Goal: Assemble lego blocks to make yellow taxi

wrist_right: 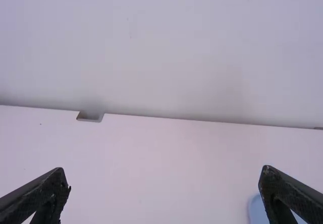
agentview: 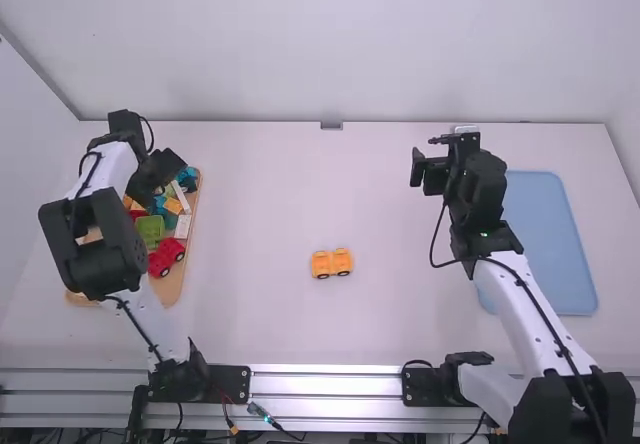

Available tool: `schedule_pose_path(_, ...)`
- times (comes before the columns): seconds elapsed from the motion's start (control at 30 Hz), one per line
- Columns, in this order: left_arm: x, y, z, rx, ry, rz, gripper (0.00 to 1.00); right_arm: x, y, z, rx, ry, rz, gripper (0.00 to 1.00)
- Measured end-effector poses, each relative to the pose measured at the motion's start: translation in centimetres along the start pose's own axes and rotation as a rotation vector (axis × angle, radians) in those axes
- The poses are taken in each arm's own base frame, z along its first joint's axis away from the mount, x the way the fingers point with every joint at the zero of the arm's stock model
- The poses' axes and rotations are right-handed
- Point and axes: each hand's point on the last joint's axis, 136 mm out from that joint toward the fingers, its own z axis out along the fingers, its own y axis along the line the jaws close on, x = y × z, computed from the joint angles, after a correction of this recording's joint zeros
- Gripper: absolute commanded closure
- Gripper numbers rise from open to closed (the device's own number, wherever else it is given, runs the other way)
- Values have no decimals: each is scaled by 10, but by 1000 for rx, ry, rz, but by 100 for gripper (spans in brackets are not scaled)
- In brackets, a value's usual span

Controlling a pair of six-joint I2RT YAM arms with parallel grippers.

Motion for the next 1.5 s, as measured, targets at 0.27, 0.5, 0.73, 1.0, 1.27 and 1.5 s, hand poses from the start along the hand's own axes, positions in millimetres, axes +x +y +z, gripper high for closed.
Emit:
schedule_pose_path(0.27, 12, 11, -1, -59, 39, -47, 5, 0, 0, 0, -3, 1, -4, 1)
schedule_pose_path(0.5, 18, 20, -1, -99, 58, -60, 4, 1, 0, 0, -2, 3, -5, 1)
schedule_pose_path(0.73, 12, 21, -1, -108, 33, -60, 7, 1, 0, 0, -2, 3, -4, 1)
schedule_pose_path(1.0, 18, 22, 35, -121, 91, -61, 11, 1, 0, 0, 0, 3, -1, 1)
schedule_pose_path(1.27, 8, 10, 41, -99, 65, -52, 16, 1, 2, 0, -14, 3, -3, 1)
schedule_pose_path(1.5, 4, 6, 41, -83, 49, -49, 16, 1, 4, 0, -21, 2, -1, 1)
